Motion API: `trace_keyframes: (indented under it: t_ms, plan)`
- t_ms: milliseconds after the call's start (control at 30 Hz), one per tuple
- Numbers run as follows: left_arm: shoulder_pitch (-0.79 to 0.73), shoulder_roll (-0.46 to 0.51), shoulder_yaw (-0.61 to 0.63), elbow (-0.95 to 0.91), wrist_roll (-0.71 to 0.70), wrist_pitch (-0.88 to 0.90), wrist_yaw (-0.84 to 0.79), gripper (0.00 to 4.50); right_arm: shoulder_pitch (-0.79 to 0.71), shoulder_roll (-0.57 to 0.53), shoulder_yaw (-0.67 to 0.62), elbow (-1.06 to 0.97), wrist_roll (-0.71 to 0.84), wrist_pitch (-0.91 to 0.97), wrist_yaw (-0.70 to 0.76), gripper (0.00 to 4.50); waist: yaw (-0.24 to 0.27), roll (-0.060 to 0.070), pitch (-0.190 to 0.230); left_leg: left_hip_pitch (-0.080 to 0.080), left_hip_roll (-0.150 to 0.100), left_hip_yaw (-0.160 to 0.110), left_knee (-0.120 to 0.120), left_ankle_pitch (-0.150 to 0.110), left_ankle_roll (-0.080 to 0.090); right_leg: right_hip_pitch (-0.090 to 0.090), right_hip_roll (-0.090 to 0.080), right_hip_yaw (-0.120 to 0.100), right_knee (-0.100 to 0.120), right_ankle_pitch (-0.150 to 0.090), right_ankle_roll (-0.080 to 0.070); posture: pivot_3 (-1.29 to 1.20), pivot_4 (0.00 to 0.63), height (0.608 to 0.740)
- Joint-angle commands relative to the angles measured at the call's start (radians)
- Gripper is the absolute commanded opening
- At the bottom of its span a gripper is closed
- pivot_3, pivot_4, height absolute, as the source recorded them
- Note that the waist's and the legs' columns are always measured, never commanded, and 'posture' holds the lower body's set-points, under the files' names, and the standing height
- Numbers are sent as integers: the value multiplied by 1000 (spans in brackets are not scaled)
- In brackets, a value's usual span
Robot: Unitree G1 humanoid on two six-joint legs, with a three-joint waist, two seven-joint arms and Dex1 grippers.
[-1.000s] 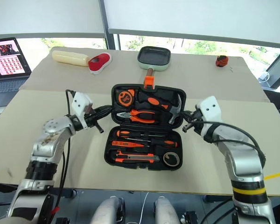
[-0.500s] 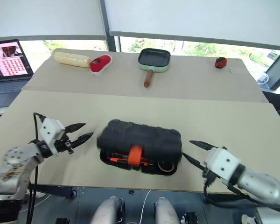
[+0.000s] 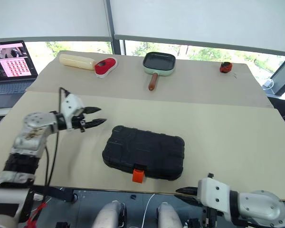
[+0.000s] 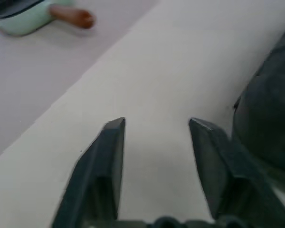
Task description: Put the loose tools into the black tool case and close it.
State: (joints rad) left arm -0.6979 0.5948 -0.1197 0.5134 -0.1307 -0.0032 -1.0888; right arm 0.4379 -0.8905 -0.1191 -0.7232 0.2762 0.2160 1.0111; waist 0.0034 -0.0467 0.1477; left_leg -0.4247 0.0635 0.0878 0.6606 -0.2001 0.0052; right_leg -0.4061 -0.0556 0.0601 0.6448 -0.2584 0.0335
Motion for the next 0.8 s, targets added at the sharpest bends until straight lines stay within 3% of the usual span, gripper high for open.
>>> trace_keyframes:
  t_ms: [33,100,133,333,433,667,800]
  plan:
    - [-76,-42,-52,136,64,-160,-44,927,-81,2,78,32,-32,16,-10,0,0,0,0,0,0,0,0,0,0,0,0,0,0,0,0,0,150,740]
    - [-99,-71,-87,183,91,-213,-71,209,-143,16,132,65,-63,24,-26,0,-1,0,0,-1,0,-1,0,-1,1,0,1,0,0,-1,0,0,150,740]
    - [-104,-83,-104,189,100,-225,-89,74,-180,29,153,89,-88,24,-49,0,-1,0,0,-1,0,-1,0,-1,1,0,1,0,0,-1,0,0,150,740]
    - [-36,-34,-139,0,10,-126,-360,74,-349,96,153,231,-204,51,-197,0,-3,0,1,-1,0,0,0,-1,1,0,0,0,1,-1,1,0,150,740]
    - [4,-1,-130,-124,-26,-52,-404,74,-396,111,130,287,-225,66,-234,0,-5,1,1,-1,0,0,1,-1,1,-1,0,0,1,-1,1,0,150,740]
    - [-64,-18,-80,-295,-145,229,-396,74,-293,43,17,195,-118,120,-134,0,12,1,1,-2,-1,-1,1,-1,1,0,-1,-1,2,-2,2,0,150,740]
    - [-62,-62,-151,-366,-117,216,-399,74,-229,3,-64,92,-27,180,-80,0,9,2,1,-2,-3,-2,2,-1,1,1,-2,0,2,-2,3,0,150,740]
